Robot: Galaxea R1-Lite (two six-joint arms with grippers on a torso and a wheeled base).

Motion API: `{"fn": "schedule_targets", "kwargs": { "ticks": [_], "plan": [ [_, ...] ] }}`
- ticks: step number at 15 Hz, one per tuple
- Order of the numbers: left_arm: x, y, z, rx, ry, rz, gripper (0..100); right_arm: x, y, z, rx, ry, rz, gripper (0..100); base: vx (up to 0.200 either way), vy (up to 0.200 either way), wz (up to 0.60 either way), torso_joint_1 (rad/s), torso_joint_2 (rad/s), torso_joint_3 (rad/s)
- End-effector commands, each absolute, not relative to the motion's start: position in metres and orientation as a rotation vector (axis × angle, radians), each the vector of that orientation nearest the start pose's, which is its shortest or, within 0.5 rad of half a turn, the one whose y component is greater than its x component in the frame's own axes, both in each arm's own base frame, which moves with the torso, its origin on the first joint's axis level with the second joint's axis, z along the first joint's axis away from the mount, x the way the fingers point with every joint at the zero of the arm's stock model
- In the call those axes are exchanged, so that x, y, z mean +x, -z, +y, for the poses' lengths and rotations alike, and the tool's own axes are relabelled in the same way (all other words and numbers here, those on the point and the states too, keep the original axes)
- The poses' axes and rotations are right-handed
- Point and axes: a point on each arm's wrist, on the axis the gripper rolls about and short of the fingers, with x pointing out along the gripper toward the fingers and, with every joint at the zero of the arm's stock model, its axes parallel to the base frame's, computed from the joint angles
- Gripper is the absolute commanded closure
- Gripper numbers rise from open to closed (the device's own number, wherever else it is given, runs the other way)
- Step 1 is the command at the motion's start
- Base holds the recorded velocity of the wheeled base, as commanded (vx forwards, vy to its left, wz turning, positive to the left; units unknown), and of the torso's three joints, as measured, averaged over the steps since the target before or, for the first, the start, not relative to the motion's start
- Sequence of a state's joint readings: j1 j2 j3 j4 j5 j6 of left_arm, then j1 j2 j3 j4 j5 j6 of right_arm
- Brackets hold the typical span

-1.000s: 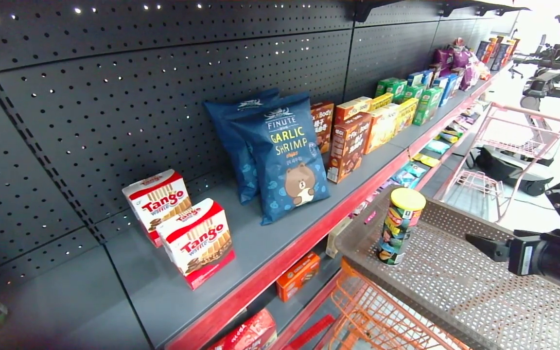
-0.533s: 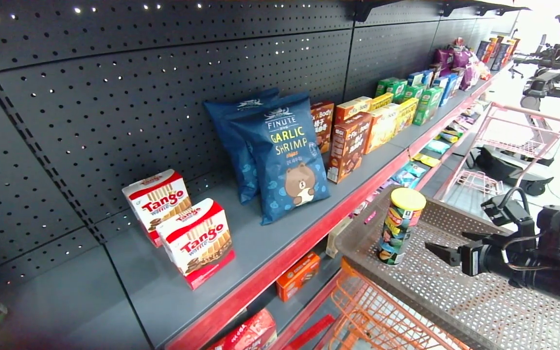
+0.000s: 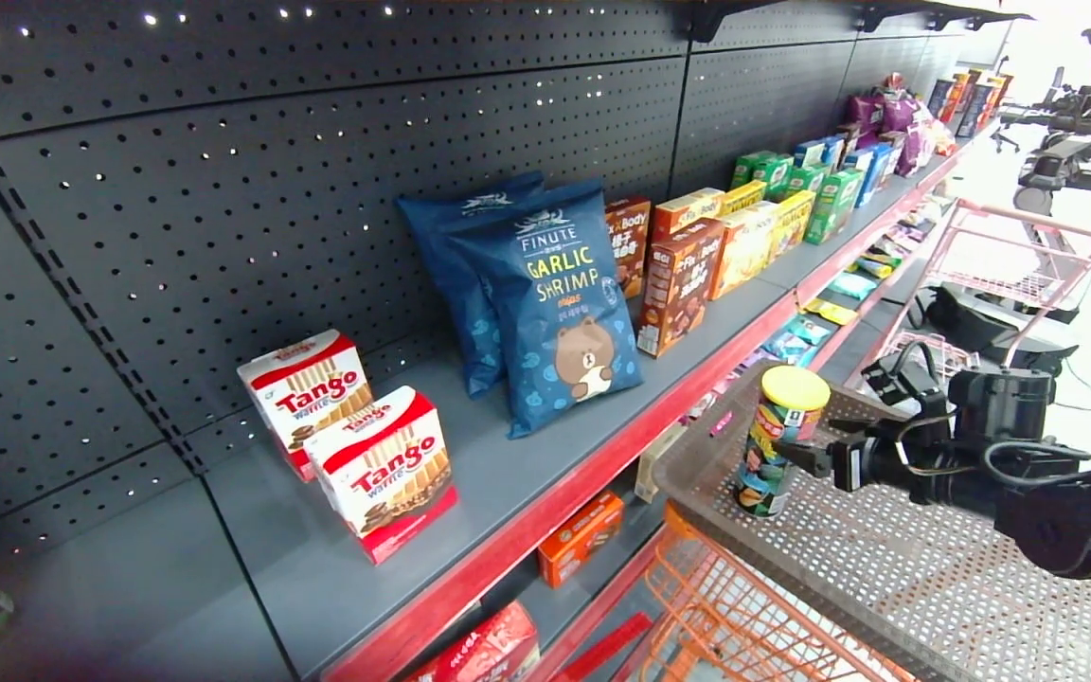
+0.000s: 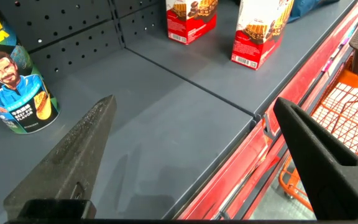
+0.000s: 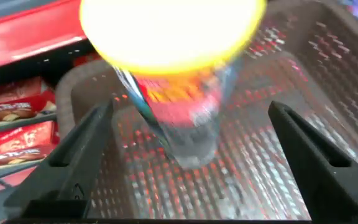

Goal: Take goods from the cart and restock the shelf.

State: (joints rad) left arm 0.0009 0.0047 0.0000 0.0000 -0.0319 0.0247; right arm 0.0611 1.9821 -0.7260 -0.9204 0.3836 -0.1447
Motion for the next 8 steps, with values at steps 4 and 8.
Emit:
{"fn": "schedule_targets", "kwargs": {
  "ticks": [4, 8],
  "plan": [
    [-0.022, -0.076, -0.001, 0.024, 0.031, 0.006, 0, 0.370, -0.074, 0.049, -0.096, -0.522, 0.316, 0, 0.000, 0.000, 0.00, 0.000, 0.00, 0.000],
    [-0.022, -0.076, -0.001, 0.024, 0.031, 0.004, 0, 0.391, -0.046, 0.054, -0.100, -0.527, 0.318, 0, 0.000, 0.000, 0.00, 0.000, 0.00, 0.000]
  ]
}}
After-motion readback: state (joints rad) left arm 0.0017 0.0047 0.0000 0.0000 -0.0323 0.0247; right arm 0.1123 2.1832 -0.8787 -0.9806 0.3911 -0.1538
